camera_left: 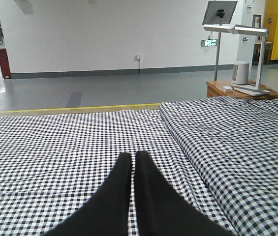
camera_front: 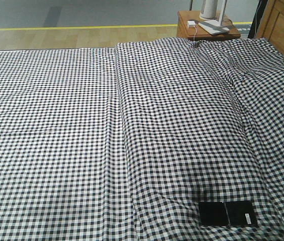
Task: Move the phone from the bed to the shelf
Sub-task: 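Close the right gripper on the black phone's edge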
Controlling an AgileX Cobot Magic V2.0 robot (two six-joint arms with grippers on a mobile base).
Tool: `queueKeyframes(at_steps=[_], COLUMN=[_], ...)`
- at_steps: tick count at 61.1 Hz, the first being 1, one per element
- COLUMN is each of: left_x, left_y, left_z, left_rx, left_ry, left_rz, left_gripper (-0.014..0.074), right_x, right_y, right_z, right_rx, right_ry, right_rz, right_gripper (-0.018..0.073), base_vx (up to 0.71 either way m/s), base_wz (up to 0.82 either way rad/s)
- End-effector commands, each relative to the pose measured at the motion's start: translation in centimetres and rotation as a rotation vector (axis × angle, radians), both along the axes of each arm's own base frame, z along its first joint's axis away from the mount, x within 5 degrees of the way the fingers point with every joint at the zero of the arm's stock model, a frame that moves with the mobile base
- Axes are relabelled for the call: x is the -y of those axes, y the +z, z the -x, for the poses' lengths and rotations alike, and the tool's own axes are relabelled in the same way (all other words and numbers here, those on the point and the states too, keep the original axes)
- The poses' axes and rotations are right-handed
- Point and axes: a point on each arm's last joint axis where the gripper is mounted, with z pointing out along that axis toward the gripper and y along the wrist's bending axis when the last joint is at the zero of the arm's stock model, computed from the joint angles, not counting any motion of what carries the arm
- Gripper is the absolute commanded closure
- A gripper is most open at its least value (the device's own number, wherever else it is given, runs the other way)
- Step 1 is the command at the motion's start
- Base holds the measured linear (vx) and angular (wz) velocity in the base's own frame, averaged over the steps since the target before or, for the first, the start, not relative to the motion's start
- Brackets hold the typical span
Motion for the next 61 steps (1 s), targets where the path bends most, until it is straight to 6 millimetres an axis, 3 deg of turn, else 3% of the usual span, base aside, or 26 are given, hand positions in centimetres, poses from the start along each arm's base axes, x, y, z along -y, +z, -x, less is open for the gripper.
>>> queueKeyframes(at_steps=[1,25,44,61], left_x=[0.0,0.0,0.0,0.0], left_y=[1.5,1.5,1.5,1.5], left_z=[0.1,0.1,0.1,0.1], left_rx=[0.094,0.094,0.094,0.094], left_ry=[0.001,0.001,0.001,0.001], left_rz=[0.017,0.017,0.017,0.017], left_gripper=[0.0595,0.0595,0.0595,0.0595], right_x=[0.6,-0.6,-1.9,-2.7], right_y=[0.7,-8.0,-12.6,-15.4], right_z=[-1.0,-1.7,-0.9,0.1], right_rx=[0.056,0.017,0.024,-0.005], right_ry=[0.019,0.17,0.184,0.197], right_rz=[-0.02,-0.304,-0.425,-0.464], right_gripper=[-0.0063,-0.0041,-0.0035,-0.0035], base_vx=[0.0,0.0,0.0,0.0], base_wz=[0.0,0.0,0.0,0.0])
